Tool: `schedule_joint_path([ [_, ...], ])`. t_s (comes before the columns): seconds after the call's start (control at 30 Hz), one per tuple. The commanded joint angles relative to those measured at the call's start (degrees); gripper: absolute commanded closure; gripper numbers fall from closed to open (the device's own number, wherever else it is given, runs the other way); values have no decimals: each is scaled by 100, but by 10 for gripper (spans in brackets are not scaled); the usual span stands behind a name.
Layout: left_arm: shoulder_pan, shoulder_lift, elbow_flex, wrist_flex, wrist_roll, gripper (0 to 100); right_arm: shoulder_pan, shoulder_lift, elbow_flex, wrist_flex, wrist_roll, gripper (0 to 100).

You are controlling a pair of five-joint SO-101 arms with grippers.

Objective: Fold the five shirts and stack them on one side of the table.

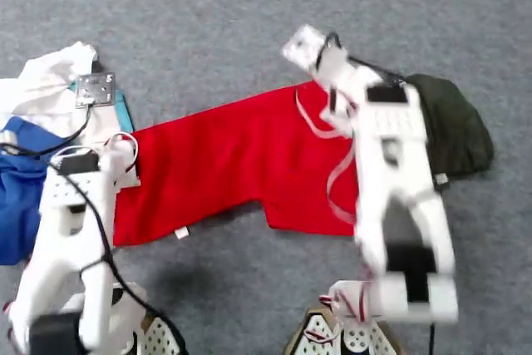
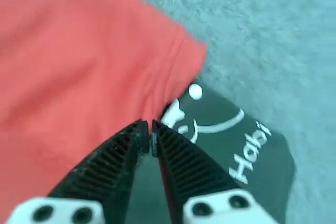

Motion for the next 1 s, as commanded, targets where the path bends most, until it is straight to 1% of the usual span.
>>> schedule_joint_path([
  [0.0, -299, 629, -229, -721, 44, 981, -110, 1631, -1965, 413, -229, 972],
  [0.17, -1108, 1604, -431, -1618, 35, 981, -75, 3319, -3960, 1011, -299, 973],
  [0.23, -1301, 1974, -598, -1837, 26, 981, -57, 3837, -4752, 1248, -299, 973],
  [0.37, -1327, 2378, -1116, -1714, 26, 981, 48, 4629, -6273, 1758, -299, 973],
  [0.53, -1187, 2404, -1310, -1591, 18, 981, -66, 5103, -8163, 3147, -264, 973],
  [0.6, -1029, 2211, -1292, -1433, -132, 981, -101, 5218, -8875, 3525, -255, 984],
  [0.73, -510, 1455, -1292, -571, -334, 981, -233, 5429, -10149, 4413, -35, 992],
  [0.8, -334, 892, -1284, -185, -325, 981, -198, 5499, -10589, 4545, -79, 993],
  [0.87, -202, 277, -1213, 105, -325, 981, -101, 5437, -10668, 4536, -53, 990],
  [0.97, -35, -725, -862, 387, -334, 981, -13, 5121, -10176, 4554, 79, 990],
])
